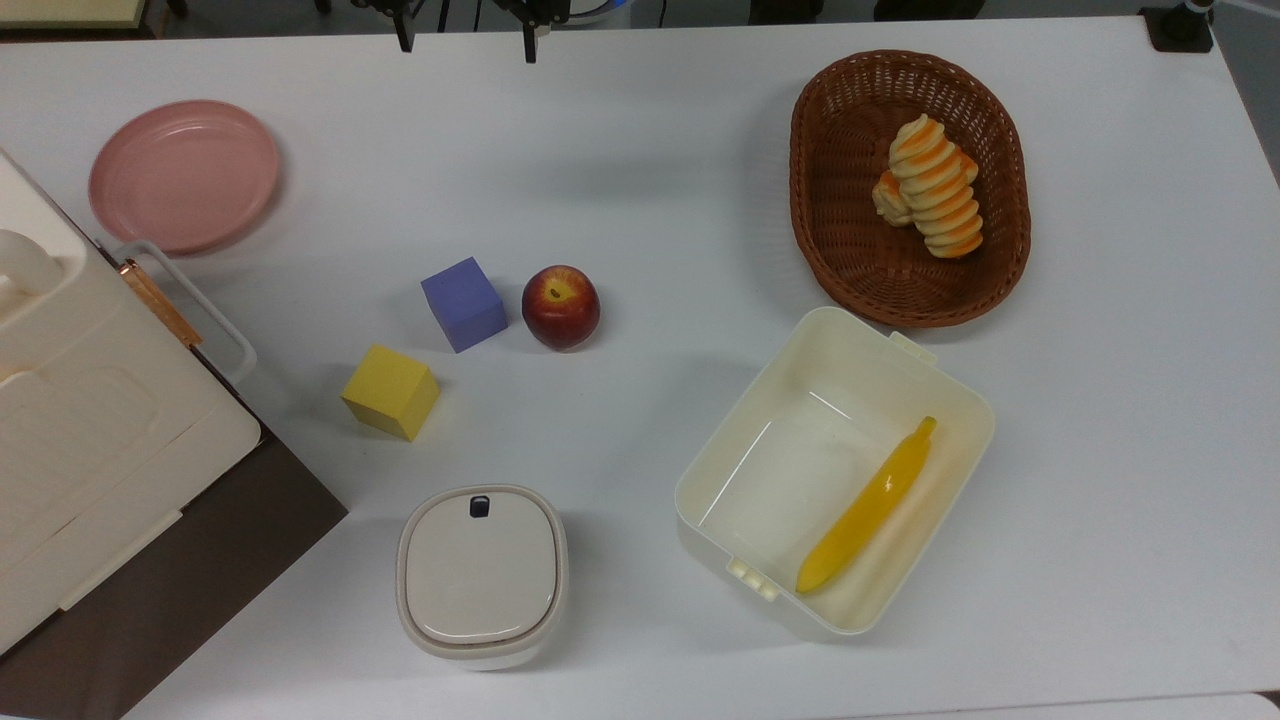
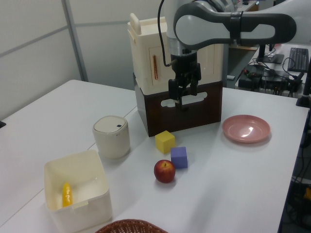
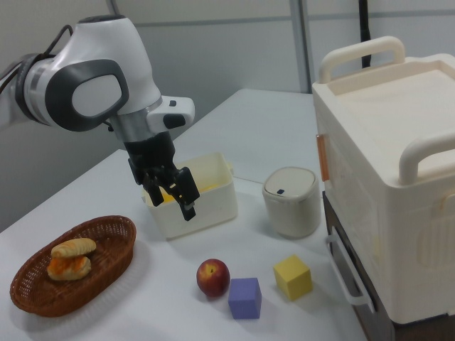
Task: Put the bread on the table
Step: 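Move the open gripper from the cabinet toward the wicker basket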
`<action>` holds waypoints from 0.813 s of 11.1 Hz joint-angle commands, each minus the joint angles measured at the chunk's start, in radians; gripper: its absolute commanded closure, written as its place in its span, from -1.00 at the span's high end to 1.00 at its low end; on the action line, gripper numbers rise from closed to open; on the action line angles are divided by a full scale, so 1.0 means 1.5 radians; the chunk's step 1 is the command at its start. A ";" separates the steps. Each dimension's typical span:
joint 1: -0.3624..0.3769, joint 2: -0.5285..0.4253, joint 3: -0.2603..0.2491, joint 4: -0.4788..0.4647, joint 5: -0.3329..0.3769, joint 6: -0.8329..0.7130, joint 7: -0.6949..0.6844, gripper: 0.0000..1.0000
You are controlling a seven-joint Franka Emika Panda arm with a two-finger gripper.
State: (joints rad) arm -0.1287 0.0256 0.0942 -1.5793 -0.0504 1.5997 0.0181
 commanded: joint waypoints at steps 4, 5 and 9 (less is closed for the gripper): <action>0.006 -0.009 -0.005 -0.011 0.013 0.016 -0.017 1.00; 0.007 -0.008 -0.004 -0.011 0.013 0.016 -0.016 1.00; 0.008 -0.008 0.002 -0.011 0.014 0.013 -0.015 1.00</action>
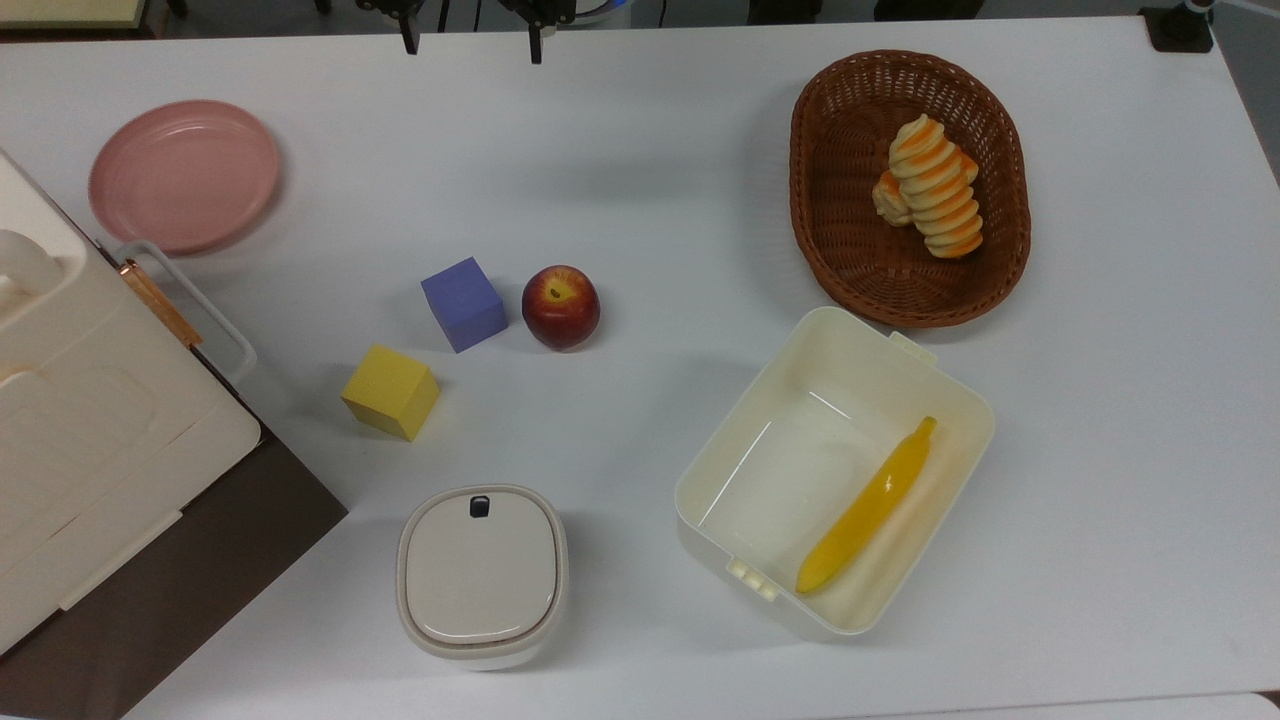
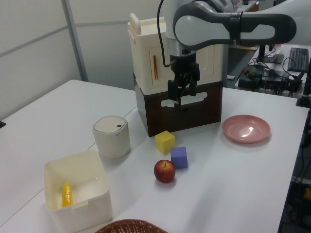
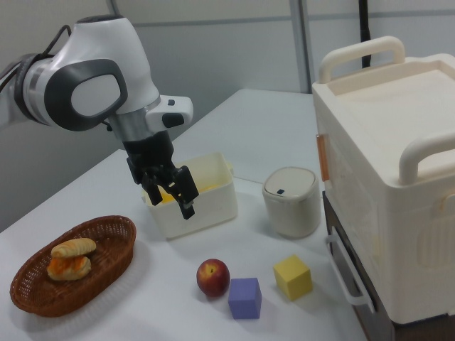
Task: Put the bread on the table
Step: 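Move the open gripper from the cabinet toward the wicker basket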
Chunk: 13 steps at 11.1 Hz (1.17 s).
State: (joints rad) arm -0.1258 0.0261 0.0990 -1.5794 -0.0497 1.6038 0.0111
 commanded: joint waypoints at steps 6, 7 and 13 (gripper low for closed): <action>0.037 0.027 0.002 -0.010 0.017 0.023 -0.012 1.00; 0.047 0.027 0.004 -0.011 0.018 0.027 -0.010 1.00; 0.204 0.054 0.005 -0.023 0.021 0.024 -0.001 1.00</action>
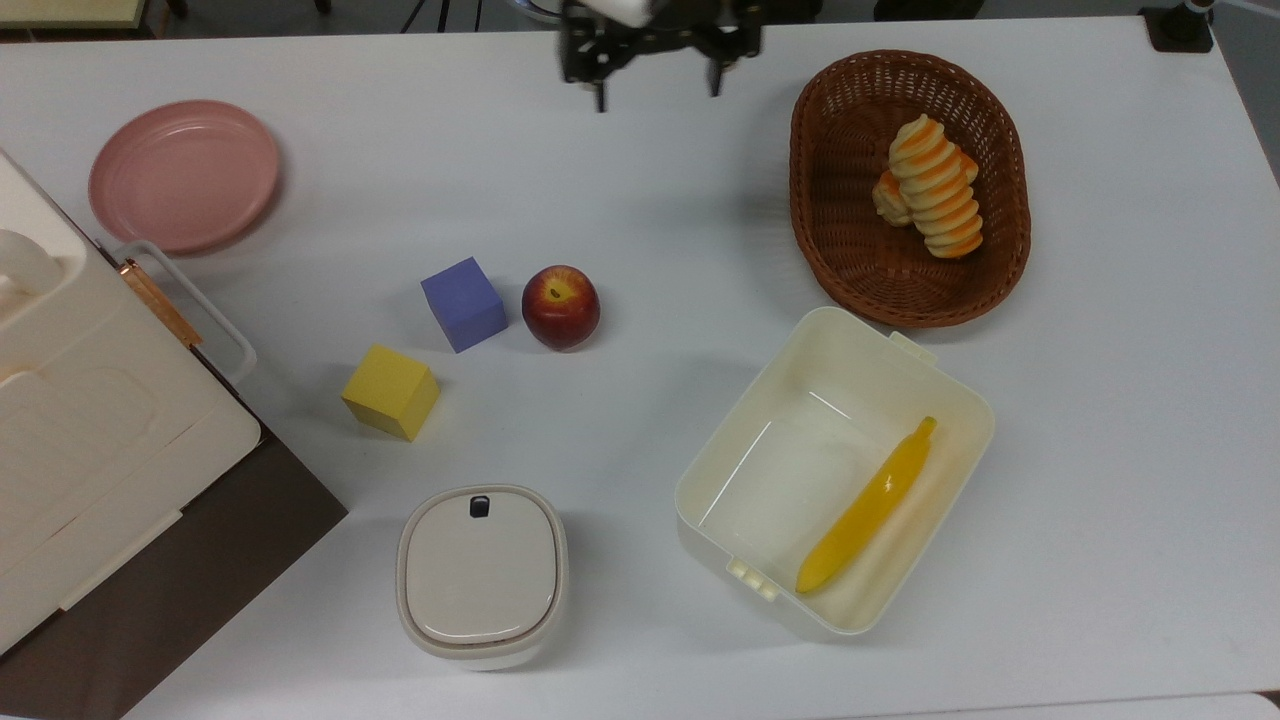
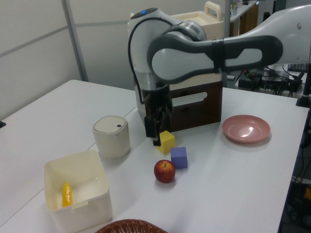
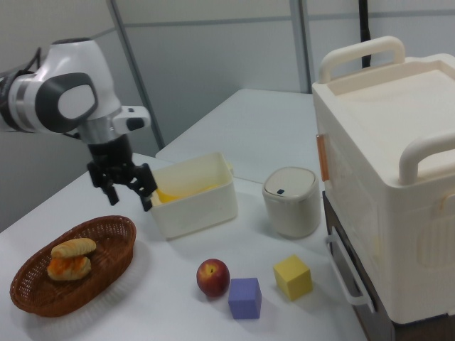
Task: Put the bread on the table
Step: 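Lower the gripper over the spiral bread roll in the basket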
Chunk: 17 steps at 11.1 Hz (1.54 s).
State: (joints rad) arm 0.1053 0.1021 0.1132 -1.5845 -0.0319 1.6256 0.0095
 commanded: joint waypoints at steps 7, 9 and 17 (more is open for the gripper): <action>0.246 0.069 -0.005 -0.033 0.037 0.070 0.174 1.00; 0.273 0.112 -0.005 -0.034 0.043 0.141 0.236 1.00; 0.332 0.184 -0.005 -0.093 -0.004 0.222 0.236 1.00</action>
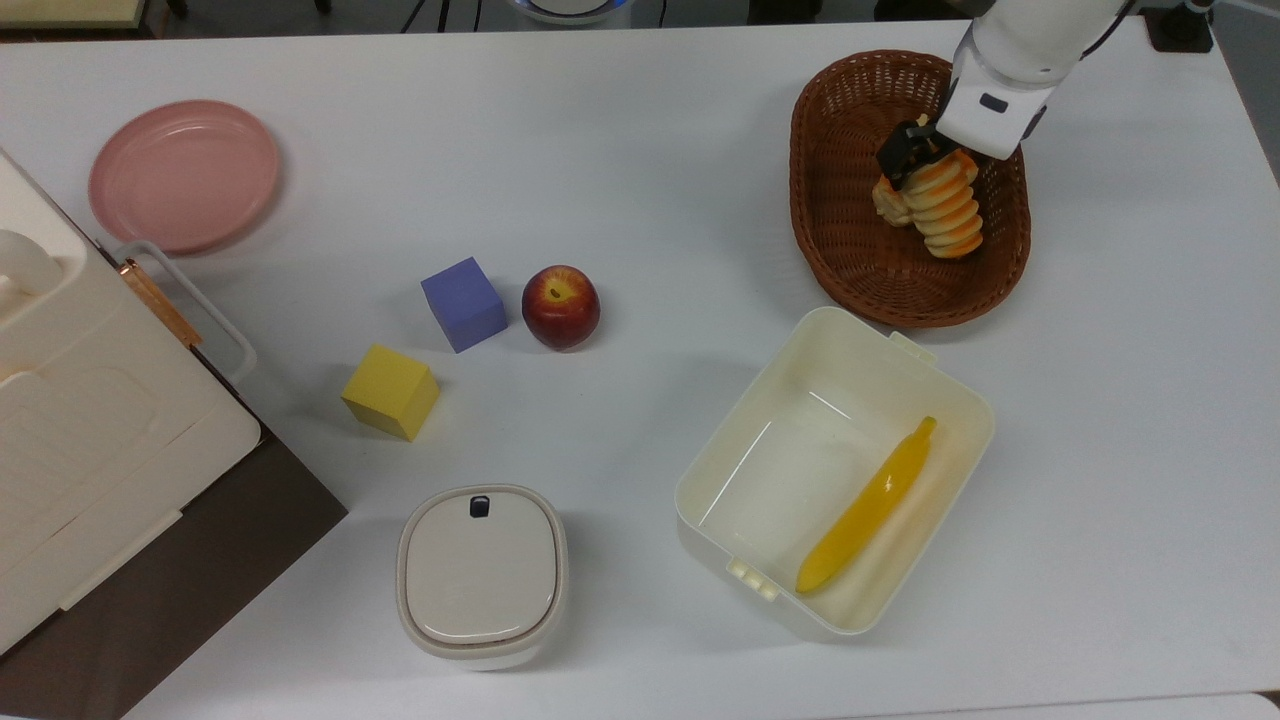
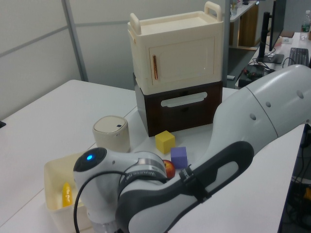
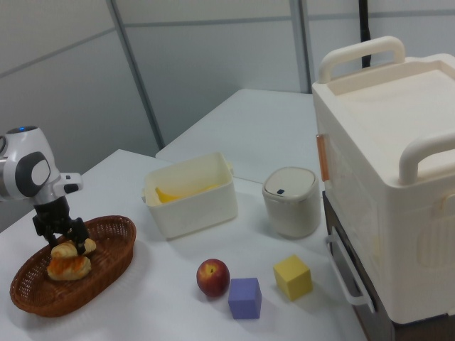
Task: Put the bread on the table
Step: 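Close the gripper on the spiral bread roll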
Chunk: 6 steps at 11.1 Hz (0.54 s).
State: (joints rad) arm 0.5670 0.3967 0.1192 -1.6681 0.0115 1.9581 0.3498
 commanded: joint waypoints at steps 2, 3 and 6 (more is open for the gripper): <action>0.036 -0.013 -0.008 -0.038 -0.100 -0.052 0.009 0.20; 0.032 -0.014 -0.009 -0.033 -0.100 -0.059 0.009 0.13; 0.018 -0.028 -0.009 -0.003 -0.100 -0.070 0.010 0.06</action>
State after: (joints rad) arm 0.6034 0.3923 0.1159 -1.7005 -0.1216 1.8956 0.3504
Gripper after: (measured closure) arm 0.445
